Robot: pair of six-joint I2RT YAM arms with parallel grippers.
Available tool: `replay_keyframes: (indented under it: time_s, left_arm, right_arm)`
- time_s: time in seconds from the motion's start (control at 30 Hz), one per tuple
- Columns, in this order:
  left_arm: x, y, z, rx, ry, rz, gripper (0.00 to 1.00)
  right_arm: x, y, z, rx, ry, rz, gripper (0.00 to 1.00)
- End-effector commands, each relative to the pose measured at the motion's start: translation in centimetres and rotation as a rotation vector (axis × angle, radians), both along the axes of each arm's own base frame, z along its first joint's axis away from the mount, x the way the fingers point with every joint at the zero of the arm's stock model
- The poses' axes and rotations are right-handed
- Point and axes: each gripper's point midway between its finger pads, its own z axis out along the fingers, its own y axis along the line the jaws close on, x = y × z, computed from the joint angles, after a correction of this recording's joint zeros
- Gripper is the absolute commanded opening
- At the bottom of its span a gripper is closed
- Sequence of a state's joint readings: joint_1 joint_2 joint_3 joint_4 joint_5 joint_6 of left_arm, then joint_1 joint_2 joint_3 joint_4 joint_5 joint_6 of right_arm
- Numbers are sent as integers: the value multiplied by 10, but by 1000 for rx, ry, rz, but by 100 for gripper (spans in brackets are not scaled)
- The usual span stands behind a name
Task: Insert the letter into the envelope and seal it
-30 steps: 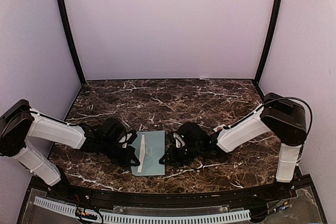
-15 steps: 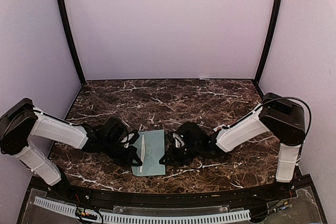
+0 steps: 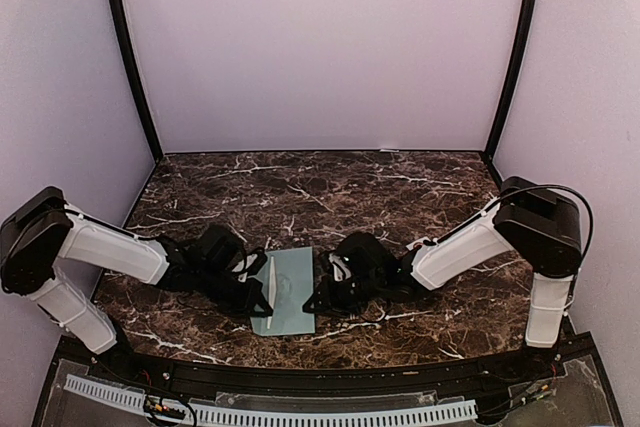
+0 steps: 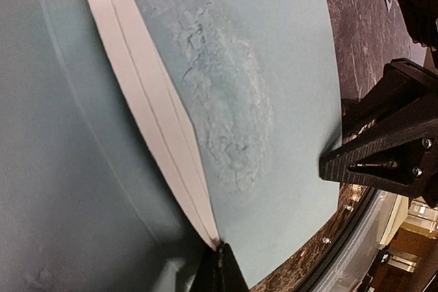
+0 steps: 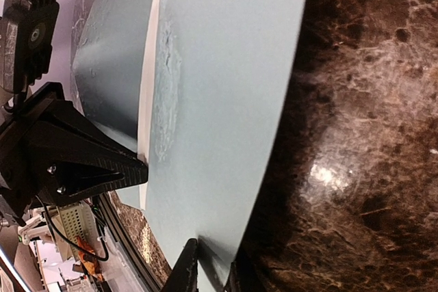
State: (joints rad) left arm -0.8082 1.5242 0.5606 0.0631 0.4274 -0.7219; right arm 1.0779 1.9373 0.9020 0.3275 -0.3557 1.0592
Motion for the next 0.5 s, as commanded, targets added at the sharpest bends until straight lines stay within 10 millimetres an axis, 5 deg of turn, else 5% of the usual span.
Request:
replay_keyframes:
  time_s: [0.0,0.27,0.37,0.47]
  left_arm:
    - [6,5,11,64,-83,-13,8]
    - [34,17,111,46,-339,28,65]
    - [48,32,136,40,-392,89,71]
    - [56,59,134,67,-383,166,70]
  right_arm:
    - [-5,0,-3,-25,-2,16,17]
    - [16,-20,27,-51,-116,-47,48]
    - [27,-31,40,-83,-176,-76,56]
    - [34,-40,48,-100,-214,-94,57]
